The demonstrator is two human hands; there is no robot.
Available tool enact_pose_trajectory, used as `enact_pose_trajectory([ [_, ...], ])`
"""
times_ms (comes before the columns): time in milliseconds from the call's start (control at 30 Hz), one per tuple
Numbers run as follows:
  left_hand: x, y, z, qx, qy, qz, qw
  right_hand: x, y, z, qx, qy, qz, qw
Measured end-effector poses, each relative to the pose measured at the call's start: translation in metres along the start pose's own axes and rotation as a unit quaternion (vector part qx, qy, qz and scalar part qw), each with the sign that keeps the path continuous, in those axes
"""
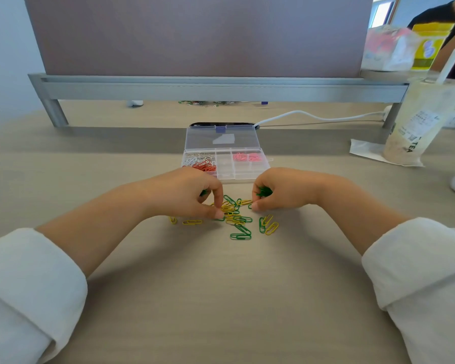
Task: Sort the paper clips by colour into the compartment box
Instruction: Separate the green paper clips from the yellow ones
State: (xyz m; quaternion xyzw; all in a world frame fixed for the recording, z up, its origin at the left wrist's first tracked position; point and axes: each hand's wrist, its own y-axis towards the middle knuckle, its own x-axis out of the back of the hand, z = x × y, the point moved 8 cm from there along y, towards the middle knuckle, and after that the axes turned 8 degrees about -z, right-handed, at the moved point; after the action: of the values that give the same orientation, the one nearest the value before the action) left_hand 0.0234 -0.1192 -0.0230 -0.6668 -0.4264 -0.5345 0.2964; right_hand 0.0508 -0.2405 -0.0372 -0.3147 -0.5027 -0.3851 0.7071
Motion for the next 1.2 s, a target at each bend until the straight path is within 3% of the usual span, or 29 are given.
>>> enact_pose_trajectory([
  [133,-0.004,0.001,-0.003,-0.009,0.051,0.021,0.998,-0.001,0.0,0.001,0.003,-0.012,0.003,1.0],
  [367,-0.013,-0.002,0.001,0.021,0.041,0.066,0.997,0.006,0.0,-0.003,-0.023,0.007,-0.046,0.999],
  [600,-0.009,0.0,0.001,0.015,0.046,0.049,0.998,0.002,0.001,-0.004,-0.024,0.012,-0.029,0.999],
  [767,-0.002,0.001,0.002,0.012,0.035,0.017,0.999,0.018,0.0,-0.012,-0.038,0.019,-0.084,0.996],
  [1200,-0.007,0.0,0.003,-0.004,0.054,0.046,0.998,0.008,0.001,-0.016,-0.05,0.013,-0.048,0.998],
])
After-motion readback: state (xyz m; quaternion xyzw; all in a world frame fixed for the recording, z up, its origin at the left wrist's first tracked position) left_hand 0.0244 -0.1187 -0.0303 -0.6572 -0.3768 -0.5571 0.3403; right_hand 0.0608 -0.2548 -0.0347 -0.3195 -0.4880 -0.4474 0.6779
